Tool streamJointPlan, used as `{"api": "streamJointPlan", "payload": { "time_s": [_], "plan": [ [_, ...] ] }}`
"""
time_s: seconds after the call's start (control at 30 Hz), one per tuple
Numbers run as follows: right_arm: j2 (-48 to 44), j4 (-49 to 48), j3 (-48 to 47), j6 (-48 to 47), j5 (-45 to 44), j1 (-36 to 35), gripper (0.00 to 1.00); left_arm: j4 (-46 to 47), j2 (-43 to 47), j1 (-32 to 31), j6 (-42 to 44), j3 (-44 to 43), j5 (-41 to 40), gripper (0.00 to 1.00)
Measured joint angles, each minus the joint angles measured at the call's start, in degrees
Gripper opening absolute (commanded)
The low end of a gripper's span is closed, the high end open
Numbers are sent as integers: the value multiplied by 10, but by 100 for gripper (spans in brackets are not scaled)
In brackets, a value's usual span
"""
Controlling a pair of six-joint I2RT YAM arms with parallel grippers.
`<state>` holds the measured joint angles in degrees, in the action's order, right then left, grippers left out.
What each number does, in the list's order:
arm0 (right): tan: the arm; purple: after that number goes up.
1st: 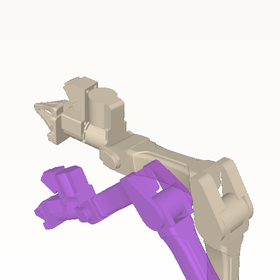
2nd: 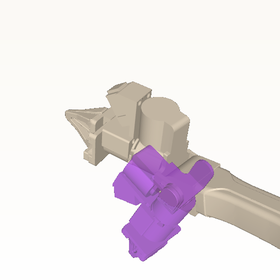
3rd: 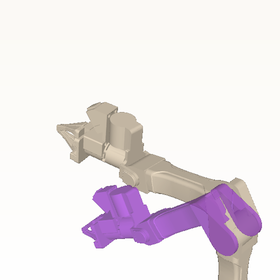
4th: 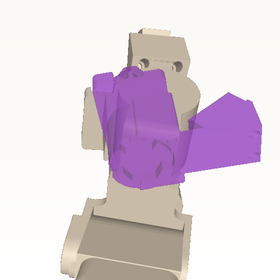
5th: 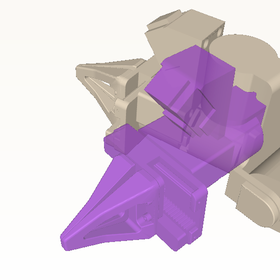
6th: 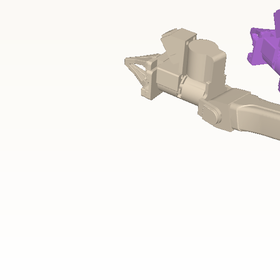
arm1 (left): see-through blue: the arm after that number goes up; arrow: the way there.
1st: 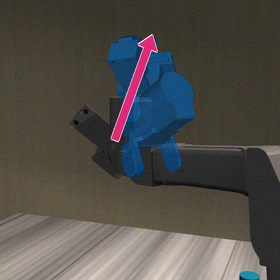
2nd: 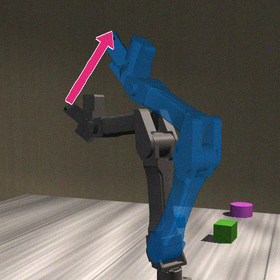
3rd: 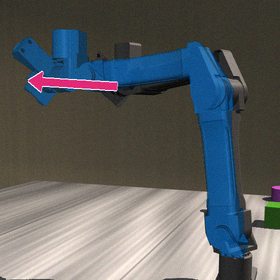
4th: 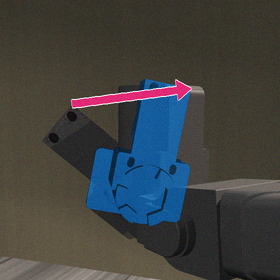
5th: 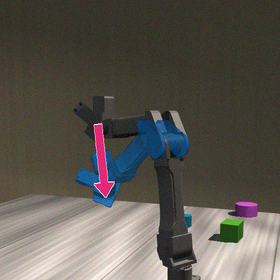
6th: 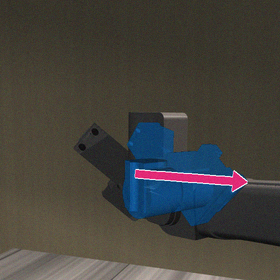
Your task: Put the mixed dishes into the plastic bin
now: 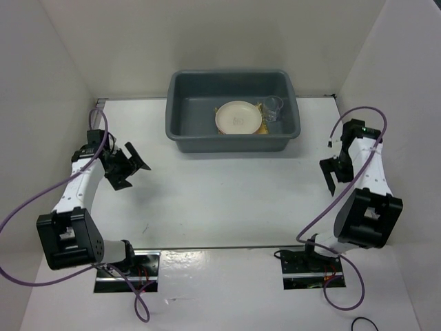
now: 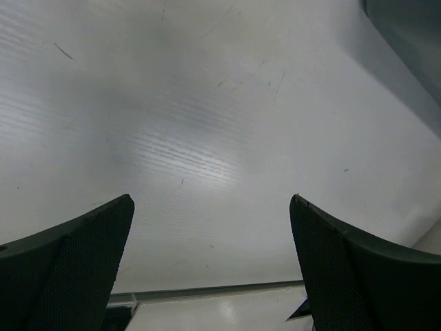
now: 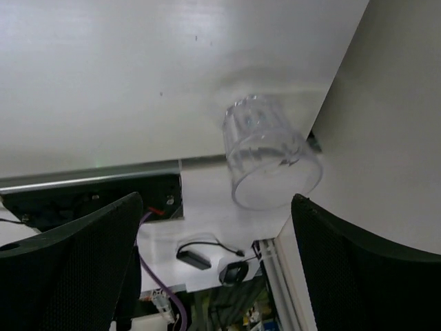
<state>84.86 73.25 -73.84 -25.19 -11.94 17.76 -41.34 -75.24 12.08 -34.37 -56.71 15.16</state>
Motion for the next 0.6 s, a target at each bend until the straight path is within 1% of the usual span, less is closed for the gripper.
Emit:
{"api": "streamJointPlan", "payload": {
  "time_s": [0.13, 0.33, 0.43, 0.6],
  "plan": [
    [-50, 10, 58, 19, -26, 2, 93, 3, -45, -6, 12, -23, 6, 100],
    [-59, 7, 121, 32, -46, 10, 90, 16, -75, -8, 25, -54, 12, 100],
    [-59, 9, 132, 34, -52, 15, 87, 18, -81, -8, 28, -56, 13, 100],
    [-59, 8, 132, 40, -57, 28, 87, 20, -82, -8, 28, -56, 17, 100]
  ]
}}
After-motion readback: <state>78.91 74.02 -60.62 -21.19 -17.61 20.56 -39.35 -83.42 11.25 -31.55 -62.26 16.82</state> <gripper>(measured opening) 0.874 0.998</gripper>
